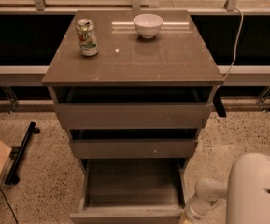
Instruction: Close bottom drawer
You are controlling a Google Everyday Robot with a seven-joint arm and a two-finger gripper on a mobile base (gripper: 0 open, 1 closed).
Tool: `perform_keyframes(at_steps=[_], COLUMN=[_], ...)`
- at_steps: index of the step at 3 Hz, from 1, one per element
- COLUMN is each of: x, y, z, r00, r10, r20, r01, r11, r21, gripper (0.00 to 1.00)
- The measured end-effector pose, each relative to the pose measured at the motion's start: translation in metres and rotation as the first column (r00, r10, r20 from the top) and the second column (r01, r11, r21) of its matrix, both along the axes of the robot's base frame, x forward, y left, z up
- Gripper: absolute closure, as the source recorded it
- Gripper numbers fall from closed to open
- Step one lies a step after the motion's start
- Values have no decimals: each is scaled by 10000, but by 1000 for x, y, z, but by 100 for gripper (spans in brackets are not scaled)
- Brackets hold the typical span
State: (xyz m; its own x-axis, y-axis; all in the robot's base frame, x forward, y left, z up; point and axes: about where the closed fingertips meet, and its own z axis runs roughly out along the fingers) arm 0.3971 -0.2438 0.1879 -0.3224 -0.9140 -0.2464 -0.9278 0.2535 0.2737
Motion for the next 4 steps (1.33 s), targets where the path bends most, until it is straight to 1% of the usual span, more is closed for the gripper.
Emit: perform_keyframes(at_steps=[1, 2, 3, 4], x=[22, 22, 42, 63], y=[7, 7, 14, 18], z=[-6, -6, -11, -17], r00=[9997, 9997, 9967, 9895], r10=[198, 198, 58, 36], r20=[146, 146, 804, 1447], r01=[-201, -201, -77, -82], r11=[9997, 9997, 9997, 9995], r21=[166, 166, 234, 312], gripper=[100, 100, 100, 100])
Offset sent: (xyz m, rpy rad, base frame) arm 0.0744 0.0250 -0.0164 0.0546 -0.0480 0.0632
